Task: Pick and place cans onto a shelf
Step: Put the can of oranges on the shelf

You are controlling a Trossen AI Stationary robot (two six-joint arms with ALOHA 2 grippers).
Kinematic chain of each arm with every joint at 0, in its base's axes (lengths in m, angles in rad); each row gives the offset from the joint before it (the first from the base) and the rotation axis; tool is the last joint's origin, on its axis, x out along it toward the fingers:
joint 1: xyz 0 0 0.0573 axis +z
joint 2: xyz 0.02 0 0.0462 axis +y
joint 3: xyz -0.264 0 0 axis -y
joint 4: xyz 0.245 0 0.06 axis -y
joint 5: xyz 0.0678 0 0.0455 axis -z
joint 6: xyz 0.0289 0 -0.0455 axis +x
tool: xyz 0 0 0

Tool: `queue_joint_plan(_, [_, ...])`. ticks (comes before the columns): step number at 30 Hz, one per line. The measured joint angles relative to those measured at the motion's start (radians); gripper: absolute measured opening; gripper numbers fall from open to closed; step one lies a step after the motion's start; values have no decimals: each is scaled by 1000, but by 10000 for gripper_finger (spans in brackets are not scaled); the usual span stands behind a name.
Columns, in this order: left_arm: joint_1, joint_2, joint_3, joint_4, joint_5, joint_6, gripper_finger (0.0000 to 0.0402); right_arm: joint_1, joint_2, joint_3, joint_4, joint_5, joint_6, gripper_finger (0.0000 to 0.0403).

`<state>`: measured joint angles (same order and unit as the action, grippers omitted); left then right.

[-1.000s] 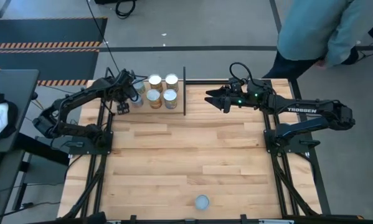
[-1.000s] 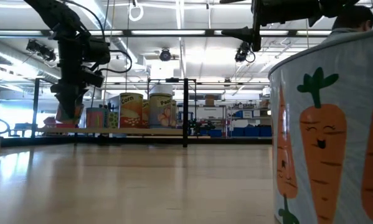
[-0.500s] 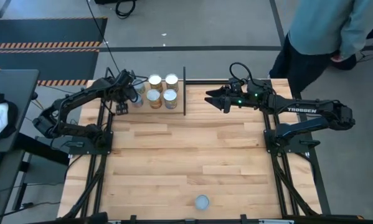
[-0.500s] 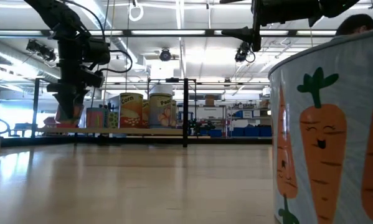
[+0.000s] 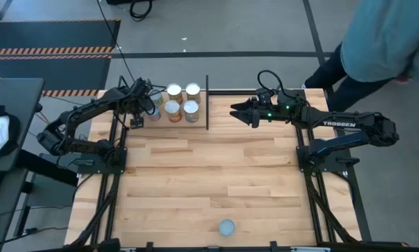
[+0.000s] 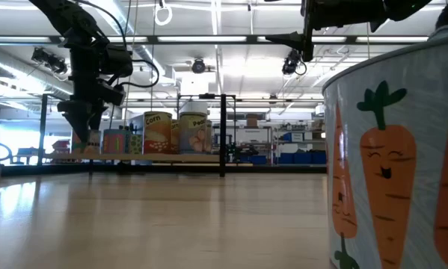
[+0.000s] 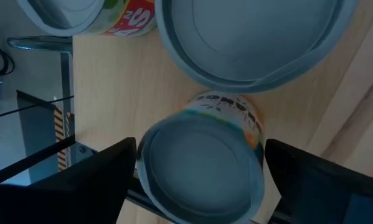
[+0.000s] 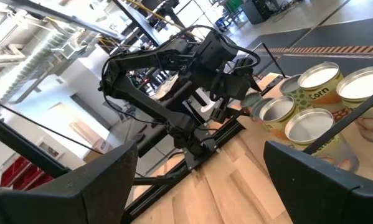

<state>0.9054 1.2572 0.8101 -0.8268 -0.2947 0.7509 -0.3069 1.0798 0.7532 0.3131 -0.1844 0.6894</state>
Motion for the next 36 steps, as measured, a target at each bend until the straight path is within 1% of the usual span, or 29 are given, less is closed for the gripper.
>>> queue_joint_plan(4, [0,-1,29,-38,-6,-6,358,0,0,0,0,0,24,357])
queue_joint_plan(8, [0,-1,93,-105,-7,-28,358,0,0,0,0,0,26,357])
queue_joint_plan(12, [10,-3,150,-106,54,-92,358,0,0,0,-1,0,26,357])
queue_joint_plan(14, [33,6,151,-85,57,-110,358,0,0,0,-1,1,26,357])
queue_joint_plan(17, [62,51,149,-93,47,-116,358,0,0,0,-1,8,26,357])
queue_joint_plan(21, [69,86,149,-58,34,-137,358,0,0,0,-1,8,27,357])
queue_joint_plan(24, [68,102,151,-63,30,-138,358,0,0,0,-1,8,50,357])
queue_joint_plan(32, [49,97,151,-109,0,-138,358,0,0,0,-1,0,52,357])
queue_joint_plan(36, [49,97,150,-109,-11,-137,350,0,0,0,-1,0,50,357])
